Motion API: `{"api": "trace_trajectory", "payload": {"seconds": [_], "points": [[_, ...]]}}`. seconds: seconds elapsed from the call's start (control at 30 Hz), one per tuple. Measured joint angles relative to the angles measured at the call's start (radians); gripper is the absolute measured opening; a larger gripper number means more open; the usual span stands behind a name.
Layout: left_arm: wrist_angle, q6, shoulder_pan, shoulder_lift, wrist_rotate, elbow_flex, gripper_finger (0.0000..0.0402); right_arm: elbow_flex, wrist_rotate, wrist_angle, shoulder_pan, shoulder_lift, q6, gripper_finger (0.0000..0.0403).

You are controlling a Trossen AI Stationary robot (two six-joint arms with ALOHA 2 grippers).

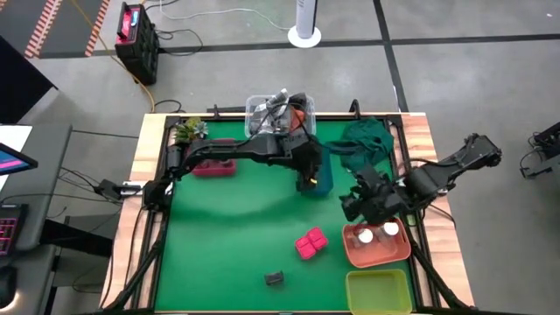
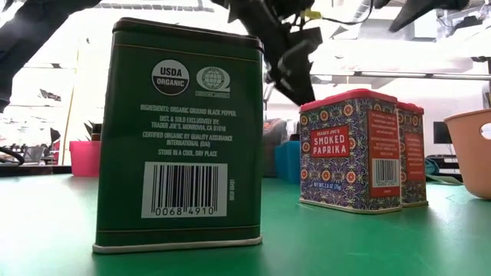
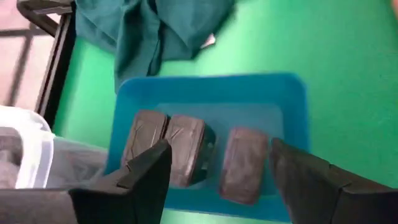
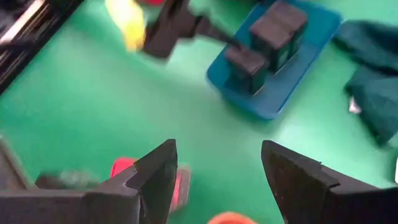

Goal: Sort spices by type
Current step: Put the black seasoning can into the blue bin

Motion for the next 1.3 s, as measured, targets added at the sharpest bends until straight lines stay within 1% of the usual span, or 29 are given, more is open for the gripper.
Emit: {"api": "trace_trajectory", "payload": {"seconds": [0.13, 0.3, 0.47, 0.53, 0.6, 0.8, 0.9, 1.0, 1.07, 1.13, 1.3], "points": [[-0.1, -0.084, 0.0, 0.0, 0.053, 0.075, 0.0256, 0.0, -0.01, -0.009, 0.091, -0.038, -0.004, 0.026], [-0.18, -0.146, -0.023, -0.032, 0.102, 0.1, 0.0256, 0.0, 0.026, -0.077, 0.205, -0.056, 0.041, 0.026], [-0.193, -0.142, -0.131, -0.116, 0.08, 0.103, 0.0256, 0.0, 0.042, -0.19, 0.295, -0.052, 0.144, 0.026], [-0.219, -0.171, -0.181, -0.141, 0.064, 0.103, 0.0256, 0.0, 0.047, -0.209, 0.328, -0.052, 0.179, 0.026], [-0.245, -0.234, -0.236, -0.161, 0.057, 0.103, 0.0256, 0.0, 0.05, -0.221, 0.352, -0.052, 0.202, 0.026], [-0.337, -0.476, -0.433, -0.182, 0.059, 0.103, 0.0256, 0.0, 0.087, -0.226, 0.376, -0.038, 0.216, 0.026], [-0.341, -0.587, -0.533, -0.151, 0.057, 0.102, 0.0256, 0.0, 0.088, -0.241, 0.362, -0.021, 0.206, 0.026], [-0.342, -0.71, -0.612, -0.108, 0.008, 0.101, 0.0256, 0.0, 0.078, -0.243, 0.354, -0.009, 0.205, 0.026], [-0.344, -0.793, -0.649, -0.081, -0.025, 0.101, 0.0256, -0.001, 0.074, -0.228, 0.357, -0.009, 0.205, 0.026], [-0.342, -0.845, -0.673, -0.056, -0.034, 0.101, 0.0256, -0.001, 0.074, -0.202, 0.357, -0.01, 0.205, 0.026], [-0.345, -0.889, -0.691, -0.012, -0.036, 0.098, 0.0257, -0.001, 0.07, -0.153, 0.376, -0.01, 0.205, 0.026]]}}
